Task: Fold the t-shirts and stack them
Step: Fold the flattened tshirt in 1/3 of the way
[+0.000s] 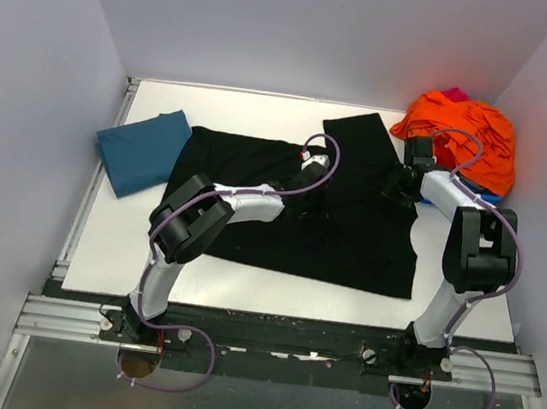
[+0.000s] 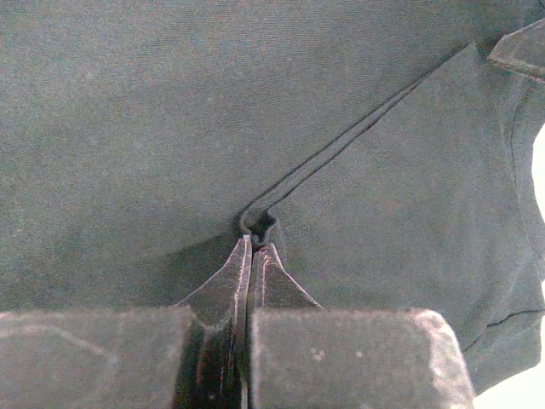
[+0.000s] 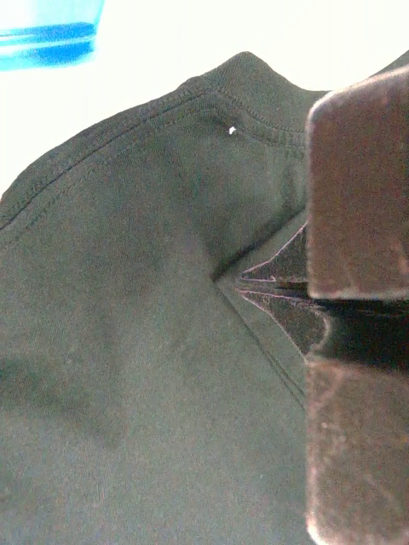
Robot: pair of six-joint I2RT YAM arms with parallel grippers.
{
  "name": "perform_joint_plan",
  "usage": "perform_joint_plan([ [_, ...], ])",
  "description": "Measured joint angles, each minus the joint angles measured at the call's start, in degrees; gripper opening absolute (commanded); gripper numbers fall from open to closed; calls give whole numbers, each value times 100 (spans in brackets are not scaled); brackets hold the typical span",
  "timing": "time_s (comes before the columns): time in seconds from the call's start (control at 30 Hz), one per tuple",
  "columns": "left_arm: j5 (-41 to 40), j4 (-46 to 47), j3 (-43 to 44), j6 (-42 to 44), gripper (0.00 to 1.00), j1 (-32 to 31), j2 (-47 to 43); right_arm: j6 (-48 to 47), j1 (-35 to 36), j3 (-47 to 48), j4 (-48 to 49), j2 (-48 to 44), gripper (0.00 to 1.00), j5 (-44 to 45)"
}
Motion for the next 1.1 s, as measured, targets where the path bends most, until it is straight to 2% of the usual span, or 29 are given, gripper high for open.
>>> perform_joint_plan([
  [0.1, -70, -4, -2, 85, 0, -33, -17, -2, 0, 0, 0, -98, 1, 0],
  [0.13, -96, -9, -2, 120, 0, -37, -37, -2, 0, 0, 0, -129, 10, 0],
  [0.17, -114, -13, -2, 144, 0, -42, -59, -2, 0, 0, 0, -157, 25, 4],
  [0.27, -170, -28, -2, 201, 0, -52, -146, -13, 0, 2, -9, -177, 45, 52],
  [0.3, -184, -28, -2, 210, 0, -57, -177, 4, 0, 2, -13, -170, 46, 59],
  [0.5, -219, -33, -4, 243, 0, -87, -225, -24, 0, 269, -125, 87, 45, 61],
  [0.83, -223, -24, -35, 262, 0, -94, -225, 7, 0, 291, -352, 216, 36, 61],
  [1.1, -221, -22, -177, 348, 0, -101, -229, 28, 0, 291, -452, 269, 39, 61],
])
